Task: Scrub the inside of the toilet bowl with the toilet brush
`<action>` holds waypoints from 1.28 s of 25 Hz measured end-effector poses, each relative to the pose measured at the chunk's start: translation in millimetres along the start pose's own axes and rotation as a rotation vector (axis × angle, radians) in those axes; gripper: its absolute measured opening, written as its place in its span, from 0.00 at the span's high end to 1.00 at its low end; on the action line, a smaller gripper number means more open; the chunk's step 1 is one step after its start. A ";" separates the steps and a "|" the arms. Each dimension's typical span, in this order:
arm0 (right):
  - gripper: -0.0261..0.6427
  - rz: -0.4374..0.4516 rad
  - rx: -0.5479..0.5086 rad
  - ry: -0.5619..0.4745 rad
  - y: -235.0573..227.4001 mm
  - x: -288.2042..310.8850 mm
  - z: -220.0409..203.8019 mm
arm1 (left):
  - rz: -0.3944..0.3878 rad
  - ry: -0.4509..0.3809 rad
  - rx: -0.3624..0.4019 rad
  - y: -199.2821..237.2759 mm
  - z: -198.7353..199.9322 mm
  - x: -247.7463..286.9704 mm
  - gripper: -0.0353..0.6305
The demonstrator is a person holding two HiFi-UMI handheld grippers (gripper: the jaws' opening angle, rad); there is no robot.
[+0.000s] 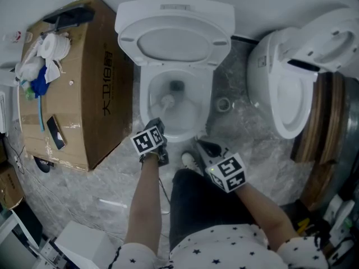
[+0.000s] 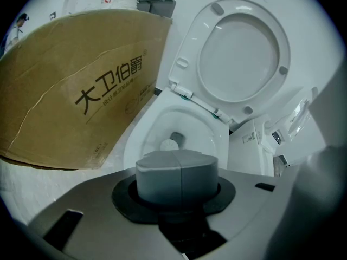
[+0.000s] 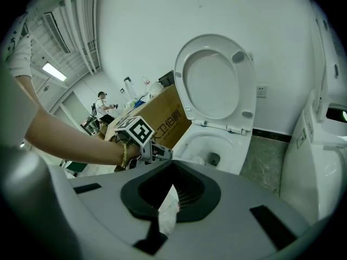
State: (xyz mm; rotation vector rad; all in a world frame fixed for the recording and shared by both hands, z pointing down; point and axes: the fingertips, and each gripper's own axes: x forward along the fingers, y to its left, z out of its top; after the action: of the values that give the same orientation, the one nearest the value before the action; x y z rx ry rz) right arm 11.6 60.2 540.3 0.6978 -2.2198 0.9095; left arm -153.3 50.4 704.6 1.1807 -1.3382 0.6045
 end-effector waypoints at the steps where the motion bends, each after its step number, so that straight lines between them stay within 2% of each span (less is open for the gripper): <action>1: 0.95 0.000 0.000 0.000 -0.1 -0.1 -0.4 | -0.001 0.002 -0.002 -0.2 -2.1 0.1 0.71; 20: 0.95 -0.008 0.009 0.001 -1.7 -4.0 -2.1 | -0.019 0.056 -0.003 -14.6 -39.8 4.1 0.71; 32: 0.95 -0.017 0.021 -0.002 -8.9 -7.5 -3.5 | -0.048 0.062 0.034 -38.6 -40.8 10.6 0.71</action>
State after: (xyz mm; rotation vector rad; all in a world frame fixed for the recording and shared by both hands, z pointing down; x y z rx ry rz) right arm 23.7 59.0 540.6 0.7261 -2.2058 0.9256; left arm -100.0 70.4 710.2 1.2085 -1.2486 0.6263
